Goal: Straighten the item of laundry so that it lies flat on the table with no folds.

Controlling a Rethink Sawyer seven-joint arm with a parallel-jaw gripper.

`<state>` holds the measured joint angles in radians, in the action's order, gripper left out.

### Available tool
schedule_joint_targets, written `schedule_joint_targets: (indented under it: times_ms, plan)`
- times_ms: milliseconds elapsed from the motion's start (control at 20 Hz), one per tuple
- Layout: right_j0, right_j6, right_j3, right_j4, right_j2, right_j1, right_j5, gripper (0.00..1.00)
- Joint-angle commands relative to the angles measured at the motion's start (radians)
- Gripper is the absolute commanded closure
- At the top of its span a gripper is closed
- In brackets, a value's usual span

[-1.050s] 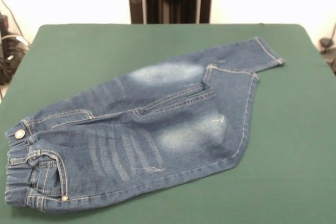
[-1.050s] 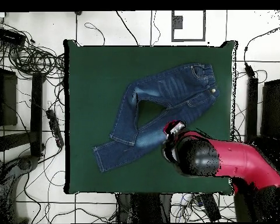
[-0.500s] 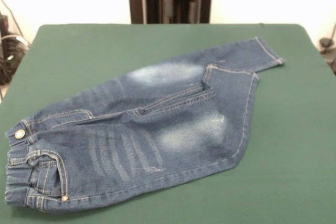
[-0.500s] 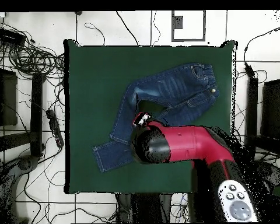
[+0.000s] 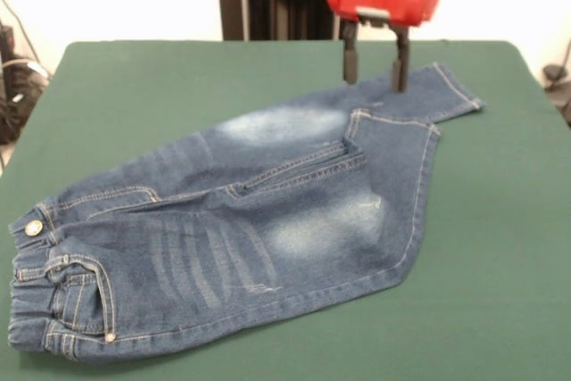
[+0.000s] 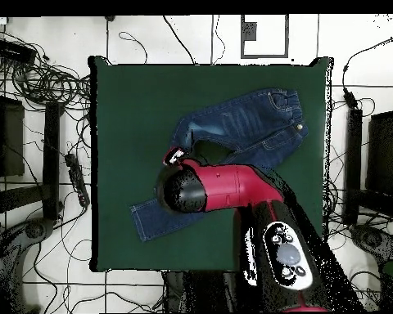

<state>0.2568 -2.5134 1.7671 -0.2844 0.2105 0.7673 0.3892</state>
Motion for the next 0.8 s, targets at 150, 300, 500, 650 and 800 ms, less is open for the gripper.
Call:
schedule_joint_targets:
  times_ms: [150, 300, 500, 650, 800]
  plan:
    - [-0.075, -0.219, -0.05, 0.137, -0.066, -0.172, -0.09, 0.0]
    - [-0.086, -0.206, -0.058, 0.159, -0.077, -0.215, -0.127, 0.0]
    - [-0.054, -0.156, -0.05, 0.162, -0.061, -0.257, -0.17, 0.0]
    - [-0.04, -0.135, -0.031, 0.158, -0.064, -0.25, -0.176, 0.0]
    - [-0.006, -0.101, -0.014, 0.152, -0.046, -0.237, -0.159, 0.0]
